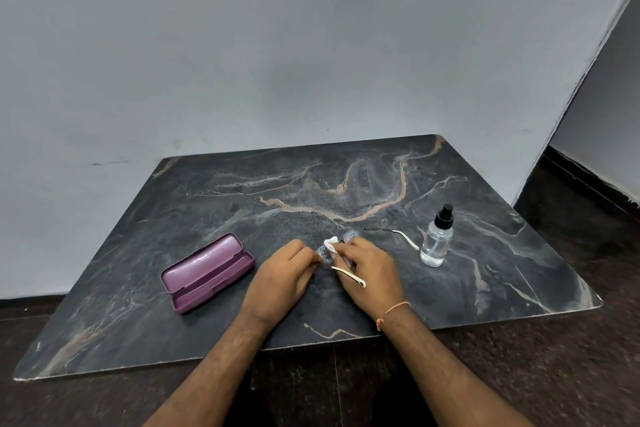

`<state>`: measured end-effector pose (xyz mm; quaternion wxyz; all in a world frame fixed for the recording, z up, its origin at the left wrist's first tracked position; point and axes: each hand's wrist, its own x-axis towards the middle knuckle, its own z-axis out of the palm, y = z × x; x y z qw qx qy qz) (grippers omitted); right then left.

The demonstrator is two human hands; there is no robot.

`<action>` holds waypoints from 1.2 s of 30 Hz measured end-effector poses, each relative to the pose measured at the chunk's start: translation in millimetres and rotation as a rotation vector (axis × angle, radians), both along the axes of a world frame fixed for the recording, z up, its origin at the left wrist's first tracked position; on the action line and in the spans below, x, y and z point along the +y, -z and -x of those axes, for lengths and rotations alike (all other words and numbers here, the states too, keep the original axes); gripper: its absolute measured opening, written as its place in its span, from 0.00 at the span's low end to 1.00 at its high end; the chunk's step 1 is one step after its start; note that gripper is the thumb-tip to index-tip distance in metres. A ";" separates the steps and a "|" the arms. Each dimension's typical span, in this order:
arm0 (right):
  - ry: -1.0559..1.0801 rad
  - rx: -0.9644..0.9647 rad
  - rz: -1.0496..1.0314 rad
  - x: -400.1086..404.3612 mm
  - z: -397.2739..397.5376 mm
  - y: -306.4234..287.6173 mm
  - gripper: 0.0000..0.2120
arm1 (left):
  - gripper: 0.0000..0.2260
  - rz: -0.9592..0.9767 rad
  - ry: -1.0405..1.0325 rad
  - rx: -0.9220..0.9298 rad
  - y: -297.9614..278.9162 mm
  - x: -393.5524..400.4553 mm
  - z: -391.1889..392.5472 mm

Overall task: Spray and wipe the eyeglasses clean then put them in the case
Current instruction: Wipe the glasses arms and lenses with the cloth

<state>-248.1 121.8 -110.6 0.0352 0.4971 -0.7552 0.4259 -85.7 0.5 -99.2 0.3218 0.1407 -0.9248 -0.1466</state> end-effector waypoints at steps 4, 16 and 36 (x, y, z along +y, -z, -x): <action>-0.114 0.002 -0.080 2.9 -1.8 -1.1 0.13 | 0.09 0.019 -0.003 0.009 -1.7 2.4 0.8; -0.071 -0.031 -0.084 1.9 -2.1 -1.7 0.12 | 0.04 0.017 -0.026 0.018 -0.2 -0.2 1.3; 0.026 0.019 -0.161 4.7 -5.3 -9.8 0.15 | 0.09 -0.041 -0.030 0.008 2.1 -1.8 0.4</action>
